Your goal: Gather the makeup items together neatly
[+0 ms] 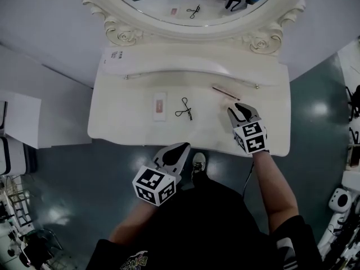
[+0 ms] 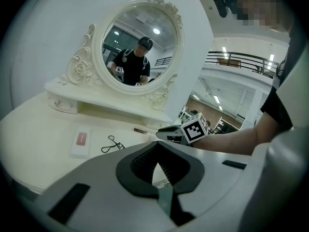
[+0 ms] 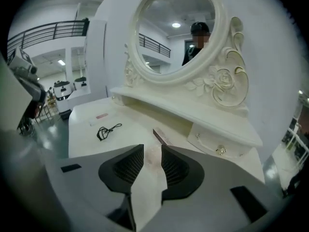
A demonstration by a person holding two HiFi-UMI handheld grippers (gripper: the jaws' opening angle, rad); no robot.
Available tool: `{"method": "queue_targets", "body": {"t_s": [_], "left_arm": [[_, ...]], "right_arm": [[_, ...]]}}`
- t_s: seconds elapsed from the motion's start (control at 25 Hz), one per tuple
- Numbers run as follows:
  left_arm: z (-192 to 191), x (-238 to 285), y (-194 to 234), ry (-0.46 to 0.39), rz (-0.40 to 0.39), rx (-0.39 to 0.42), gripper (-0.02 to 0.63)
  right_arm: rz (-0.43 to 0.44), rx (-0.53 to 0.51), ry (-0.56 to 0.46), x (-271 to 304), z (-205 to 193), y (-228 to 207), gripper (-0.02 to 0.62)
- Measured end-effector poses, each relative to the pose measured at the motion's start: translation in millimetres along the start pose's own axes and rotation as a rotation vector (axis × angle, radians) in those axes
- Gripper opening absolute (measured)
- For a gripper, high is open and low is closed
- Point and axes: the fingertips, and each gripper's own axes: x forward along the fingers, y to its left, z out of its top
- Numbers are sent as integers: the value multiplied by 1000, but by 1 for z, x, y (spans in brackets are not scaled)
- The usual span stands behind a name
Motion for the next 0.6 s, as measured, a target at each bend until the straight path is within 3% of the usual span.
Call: {"method": "queue_targets", "body": {"t_s": [0.36, 0.48, 0.6], "left_arm": [[-6, 2, 5, -2, 33, -26, 8], [-7, 2, 8, -5, 40, -26, 8], [-8, 2, 9, -1, 43, -18, 8]], "right_arm": [[85, -403, 113, 28, -6, 1, 134], [111, -460, 135, 36, -8, 3, 137], [122, -441, 148, 40, -9, 3, 135]]}}
